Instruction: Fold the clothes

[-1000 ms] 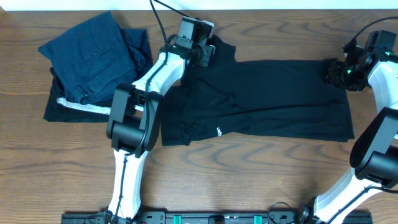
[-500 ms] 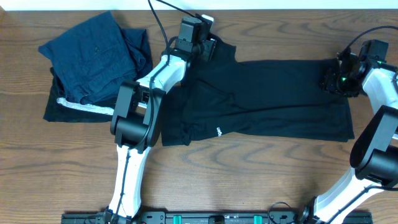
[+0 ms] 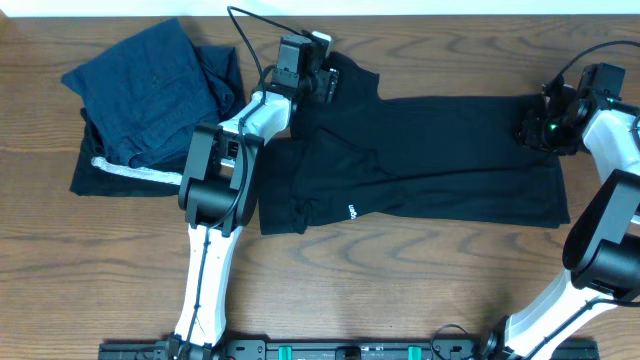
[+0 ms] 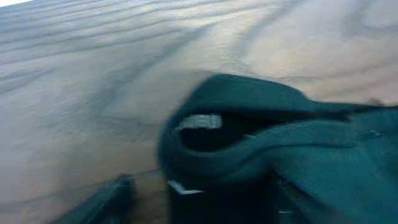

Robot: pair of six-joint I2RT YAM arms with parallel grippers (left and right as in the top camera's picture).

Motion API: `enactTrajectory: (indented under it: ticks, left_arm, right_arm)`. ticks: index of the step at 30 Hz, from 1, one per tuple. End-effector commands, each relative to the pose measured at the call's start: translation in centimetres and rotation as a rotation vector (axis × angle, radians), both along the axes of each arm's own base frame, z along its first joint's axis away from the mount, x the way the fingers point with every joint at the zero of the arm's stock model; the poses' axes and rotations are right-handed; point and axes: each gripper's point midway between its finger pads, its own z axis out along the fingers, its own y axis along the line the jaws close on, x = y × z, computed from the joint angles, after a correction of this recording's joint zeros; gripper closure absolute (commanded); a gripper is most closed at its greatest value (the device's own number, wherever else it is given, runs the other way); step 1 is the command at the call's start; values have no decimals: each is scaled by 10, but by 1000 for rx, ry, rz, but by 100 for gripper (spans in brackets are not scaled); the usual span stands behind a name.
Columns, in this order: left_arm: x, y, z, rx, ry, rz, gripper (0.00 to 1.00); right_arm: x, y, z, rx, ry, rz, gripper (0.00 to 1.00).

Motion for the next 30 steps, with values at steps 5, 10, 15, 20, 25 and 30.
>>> enactTrajectory:
  ticks: [5, 10, 15, 20, 25, 30]
  left_arm:
    - [-13, -22, -8, -107, 57, -100, 57]
    - [-15, -21, -1, -113, 73, -90, 81]
    - [-20, -18, 22, -111, 78, -88, 89]
    - [-31, -15, 41, -102, 117, -86, 89]
    - [-37, -13, 46, -96, 139, -84, 88]
    - [-40, -12, 42, -91, 159, -83, 87]
  right_arm:
    - [0, 3, 2, -7, -7, 18, 53]
    - [0, 3, 3, -8, -8, 18, 53]
    - [9, -2, 7, -29, -52, 30, 55]
    - [23, -14, 15, -60, -119, 29, 50]
    - [40, -26, 24, -116, -203, 53, 49]
    - [56, -47, 22, -214, -250, 16, 49]
